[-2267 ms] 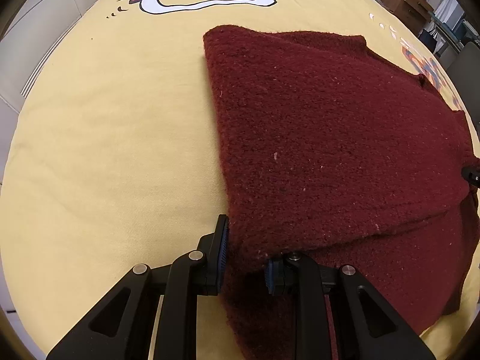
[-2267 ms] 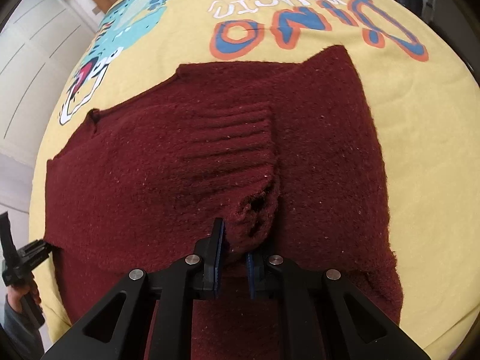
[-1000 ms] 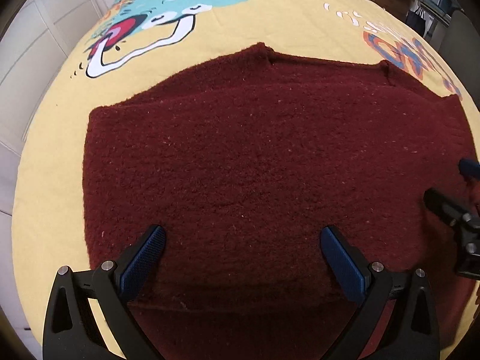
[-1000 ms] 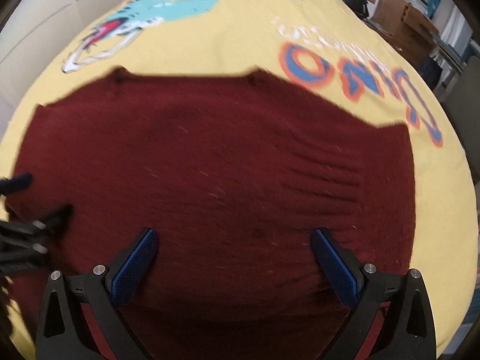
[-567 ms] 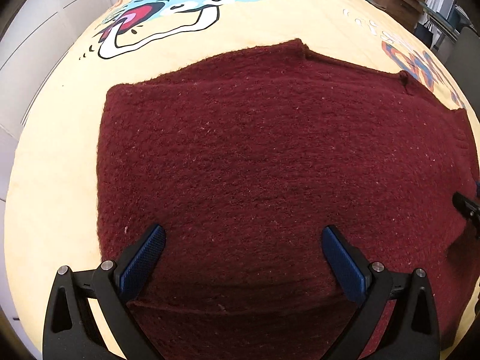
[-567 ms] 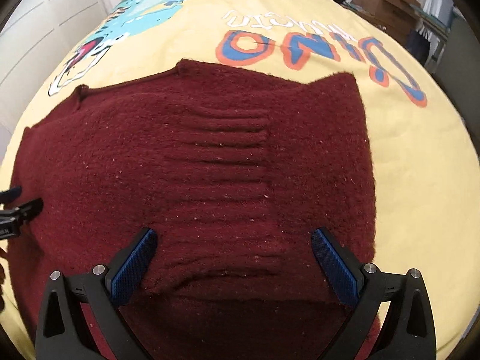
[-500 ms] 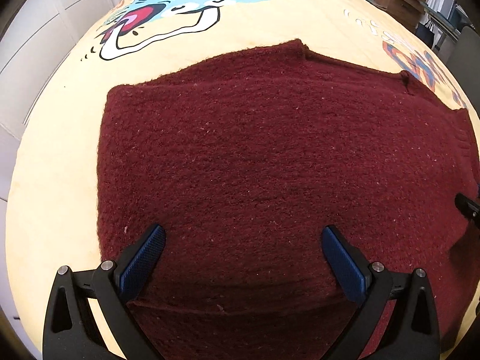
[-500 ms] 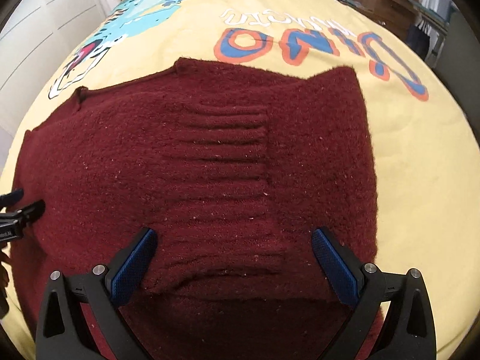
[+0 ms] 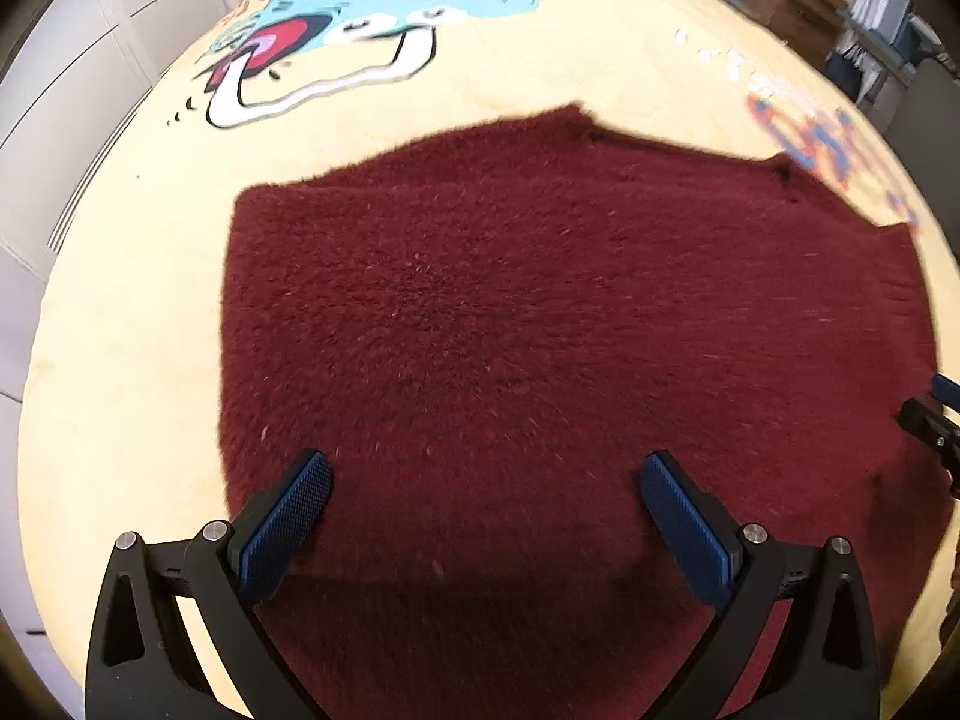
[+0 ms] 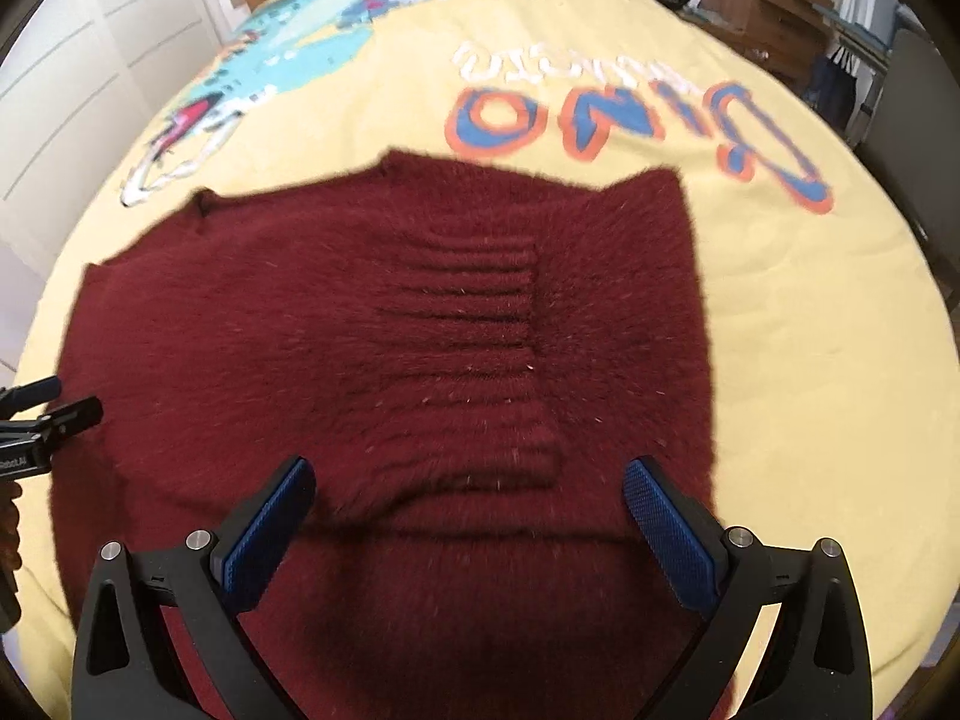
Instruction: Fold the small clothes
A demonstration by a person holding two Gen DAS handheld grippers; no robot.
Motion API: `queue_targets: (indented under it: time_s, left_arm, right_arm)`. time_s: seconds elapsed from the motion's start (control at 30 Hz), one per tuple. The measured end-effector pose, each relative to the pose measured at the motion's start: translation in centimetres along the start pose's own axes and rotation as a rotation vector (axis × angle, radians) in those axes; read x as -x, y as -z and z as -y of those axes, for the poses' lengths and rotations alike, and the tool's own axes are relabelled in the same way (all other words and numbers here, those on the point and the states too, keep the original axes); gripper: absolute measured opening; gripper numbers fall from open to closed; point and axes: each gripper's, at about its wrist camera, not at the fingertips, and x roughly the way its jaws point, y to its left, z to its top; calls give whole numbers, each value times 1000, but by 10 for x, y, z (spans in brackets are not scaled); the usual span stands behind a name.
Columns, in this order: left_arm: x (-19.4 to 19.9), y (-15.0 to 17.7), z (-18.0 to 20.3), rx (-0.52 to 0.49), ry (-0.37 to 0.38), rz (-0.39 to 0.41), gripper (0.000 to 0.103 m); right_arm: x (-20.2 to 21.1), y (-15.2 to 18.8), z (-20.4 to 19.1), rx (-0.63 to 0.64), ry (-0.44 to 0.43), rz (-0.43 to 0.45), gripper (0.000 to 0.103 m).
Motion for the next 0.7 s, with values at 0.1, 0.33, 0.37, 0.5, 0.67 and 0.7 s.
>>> queue_targets:
  time_s: [0.1, 0.33, 0.37, 0.5, 0.67, 0.7]
  left_arm:
    - [21, 10, 0, 1, 1, 29, 102]
    - [64, 59, 0, 17, 19, 39, 102]
    - [67, 66, 0, 17, 19, 35, 102]
    - [80, 96, -3, 32, 19, 14, 102]
    - [90, 126, -8, 50, -8, -4, 102]
    - [91, 134, -9, 54, -9, -10, 102]
  right_arm:
    - [27, 9, 0, 19, 13, 36, 103]
    - [72, 43, 10, -2, 47, 92, 103]
    - [75, 48, 12, -6, 51, 91, 103]
    - [89, 80, 24, -31, 68, 81, 103]
    - [96, 111, 35, -57, 82, 54, 103]
    - [95, 118, 38, -67, 75, 36, 103]
